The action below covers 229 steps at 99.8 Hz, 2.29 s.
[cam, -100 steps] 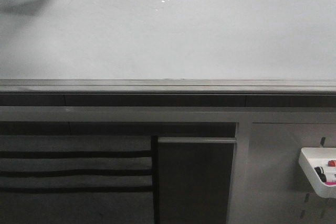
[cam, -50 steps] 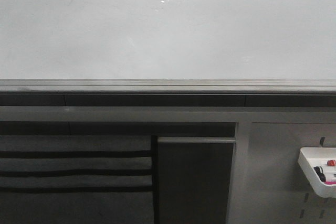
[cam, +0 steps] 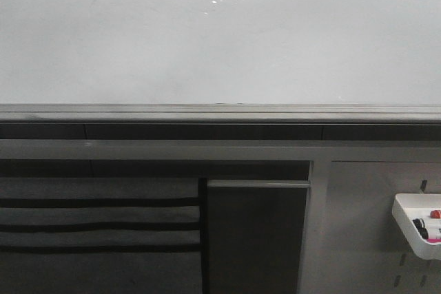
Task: Write number 3 on whiteboard
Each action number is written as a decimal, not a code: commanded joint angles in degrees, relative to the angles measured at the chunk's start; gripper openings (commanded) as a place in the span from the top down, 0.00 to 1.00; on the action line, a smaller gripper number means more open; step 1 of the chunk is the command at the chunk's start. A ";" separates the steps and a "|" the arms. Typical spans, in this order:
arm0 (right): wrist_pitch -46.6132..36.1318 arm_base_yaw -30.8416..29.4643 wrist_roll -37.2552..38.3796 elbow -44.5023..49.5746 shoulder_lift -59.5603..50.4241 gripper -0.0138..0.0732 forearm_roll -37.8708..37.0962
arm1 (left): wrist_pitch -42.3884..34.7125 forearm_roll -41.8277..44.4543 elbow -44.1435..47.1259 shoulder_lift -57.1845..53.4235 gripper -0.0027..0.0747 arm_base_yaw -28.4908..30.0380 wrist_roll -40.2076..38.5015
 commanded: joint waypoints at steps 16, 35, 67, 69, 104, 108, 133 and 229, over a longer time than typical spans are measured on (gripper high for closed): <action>-3.80 2.23 -1.23 -5.27 1.75 0.33 2.40 | -1.60 -2.43 -1.90 -0.68 0.99 -0.68 0.08; -3.70 2.47 -1.28 -5.87 2.33 0.43 2.40 | -1.60 -2.43 -1.90 -0.68 0.99 -0.77 0.91; -1.32 2.47 -1.28 -5.87 2.33 0.70 2.44 | -1.60 -2.43 -1.90 -0.68 0.99 -0.77 1.19; -1.27 2.47 -1.28 -5.87 2.33 0.72 2.44 | -1.60 -2.43 -1.90 -0.68 0.99 -0.77 1.19; -1.05 2.47 -1.28 -5.87 2.33 0.86 2.44 | -1.97 -2.43 -1.90 -0.68 0.99 -0.77 1.19; -1.05 2.47 -1.28 -5.87 2.33 0.86 2.44 | -1.97 -2.43 -1.90 -0.68 0.99 -0.77 1.19; -1.05 2.47 -1.28 -5.87 2.33 0.86 2.44 | -3.75 -2.43 -1.90 -0.68 0.99 -0.77 1.19; -1.27 2.47 -1.28 -5.87 2.33 0.86 2.44 | -5.88 0.11 -1.90 -0.59 0.52 -0.77 1.19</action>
